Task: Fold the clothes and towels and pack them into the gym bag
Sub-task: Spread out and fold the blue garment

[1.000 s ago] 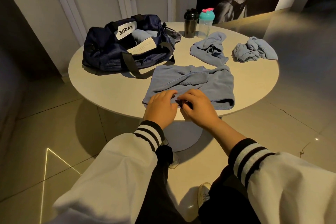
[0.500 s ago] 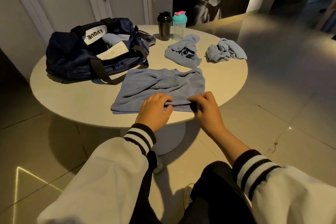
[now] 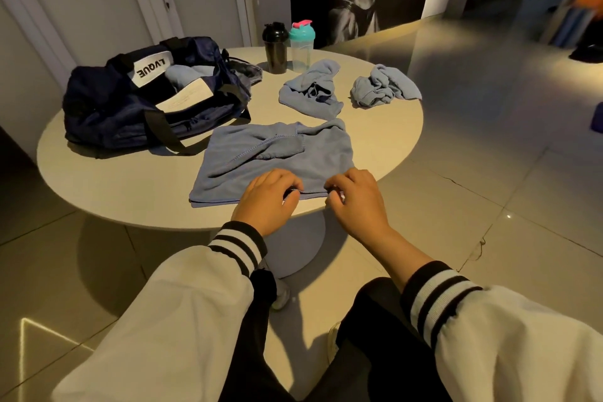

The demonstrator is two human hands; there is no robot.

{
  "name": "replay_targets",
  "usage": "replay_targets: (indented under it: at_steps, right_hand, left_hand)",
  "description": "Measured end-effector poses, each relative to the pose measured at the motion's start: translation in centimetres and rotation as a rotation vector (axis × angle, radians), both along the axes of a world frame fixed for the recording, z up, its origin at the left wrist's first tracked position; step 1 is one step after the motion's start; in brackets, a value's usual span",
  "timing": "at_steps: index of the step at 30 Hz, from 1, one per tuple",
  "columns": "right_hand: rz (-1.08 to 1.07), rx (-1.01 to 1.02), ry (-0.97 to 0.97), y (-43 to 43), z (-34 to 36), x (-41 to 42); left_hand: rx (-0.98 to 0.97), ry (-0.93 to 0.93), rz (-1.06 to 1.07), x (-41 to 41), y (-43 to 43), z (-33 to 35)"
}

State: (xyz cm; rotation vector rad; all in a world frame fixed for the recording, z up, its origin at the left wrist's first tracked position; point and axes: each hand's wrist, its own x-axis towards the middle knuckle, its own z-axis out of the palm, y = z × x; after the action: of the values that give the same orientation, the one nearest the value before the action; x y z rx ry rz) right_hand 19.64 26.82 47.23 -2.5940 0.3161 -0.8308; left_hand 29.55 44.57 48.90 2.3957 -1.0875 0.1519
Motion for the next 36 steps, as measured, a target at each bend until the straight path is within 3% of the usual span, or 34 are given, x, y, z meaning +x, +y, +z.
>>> replay_targets:
  at_steps: [4,8,11,15,20,25,28,32,36]
  right_hand:
    - [-0.151,-0.073,0.144,0.2,2.1,1.0]
    - [-0.047,-0.018,0.090,1.6,3.6,3.8]
    - [0.100,0.228,-0.007,2.3,5.0,6.1]
    - [0.101,0.422,-0.055,2.8,5.8,9.1]
    - [0.091,0.292,0.081,2.6,2.0,10.6]
    - [0.129,0.040,0.274,1.8,1.6,10.5]
    - [0.149,-0.087,0.382,1.7,1.9,10.5]
    - [0.168,-0.044,0.504,1.3,2.3,10.3]
    - [0.085,0.032,0.434,1.1,2.5,10.0]
  left_hand:
    - [-0.047,0.010,0.032,-0.9,-0.7,0.1]
    - [-0.013,0.097,0.003,-1.0,-1.3,1.2]
    - [-0.113,0.265,-0.043,0.4,-0.8,2.7]
    - [-0.280,0.204,0.134,4.6,0.1,3.7]
    - [0.126,0.264,0.123,8.4,0.2,2.6]
    - [0.016,0.283,0.356,11.9,2.6,2.5]
    - [-0.017,0.276,0.380,12.1,3.9,2.1]
    - [-0.039,0.280,0.387,11.1,4.5,1.4]
    - [-0.096,0.266,0.339,10.2,5.0,1.1]
